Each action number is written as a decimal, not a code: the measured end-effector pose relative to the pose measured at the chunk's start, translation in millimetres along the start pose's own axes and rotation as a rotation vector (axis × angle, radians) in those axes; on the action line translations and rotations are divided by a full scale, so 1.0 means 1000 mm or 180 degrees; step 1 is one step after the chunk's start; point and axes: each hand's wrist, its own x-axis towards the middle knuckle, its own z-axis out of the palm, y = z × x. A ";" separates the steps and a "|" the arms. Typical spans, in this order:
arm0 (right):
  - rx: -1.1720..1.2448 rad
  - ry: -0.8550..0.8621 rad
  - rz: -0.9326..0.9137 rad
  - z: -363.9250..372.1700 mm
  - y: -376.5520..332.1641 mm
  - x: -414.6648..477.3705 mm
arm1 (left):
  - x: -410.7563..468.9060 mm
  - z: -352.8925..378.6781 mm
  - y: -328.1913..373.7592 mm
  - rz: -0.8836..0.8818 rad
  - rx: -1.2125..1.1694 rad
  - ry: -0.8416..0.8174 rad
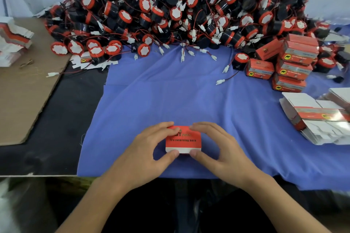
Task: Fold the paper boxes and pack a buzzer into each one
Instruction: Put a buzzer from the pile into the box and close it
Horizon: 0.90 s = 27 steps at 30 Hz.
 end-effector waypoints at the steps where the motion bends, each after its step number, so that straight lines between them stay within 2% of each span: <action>1: -0.0051 -0.0003 -0.0043 -0.001 -0.001 0.002 | 0.002 -0.002 0.000 0.0042 0.0027 0.0019; 6: -0.0221 0.0287 -0.0072 -0.002 -0.006 0.011 | 0.008 -0.004 0.005 0.0183 0.0031 0.0243; 12: -0.0408 -0.0097 -0.0244 0.000 0.001 0.002 | -0.002 0.000 0.001 0.0103 0.0457 -0.0163; 15: -0.0583 -0.0134 -0.0389 0.001 0.004 0.000 | -0.008 0.002 0.006 0.0287 0.0805 0.0050; 19: -0.0884 0.0283 -0.0804 0.009 0.005 -0.004 | -0.006 0.008 0.012 0.0689 0.1253 0.0499; 21: -0.0833 0.0595 -0.0993 0.015 0.005 -0.007 | -0.004 0.011 0.011 0.0714 0.1011 0.0691; 24: -0.0674 0.0841 -0.0938 0.021 0.006 -0.007 | -0.005 0.015 0.012 0.0449 0.0341 0.1000; 27: -0.0669 0.0846 -0.0890 0.025 0.004 -0.006 | -0.006 0.020 0.012 0.0506 0.0325 0.1195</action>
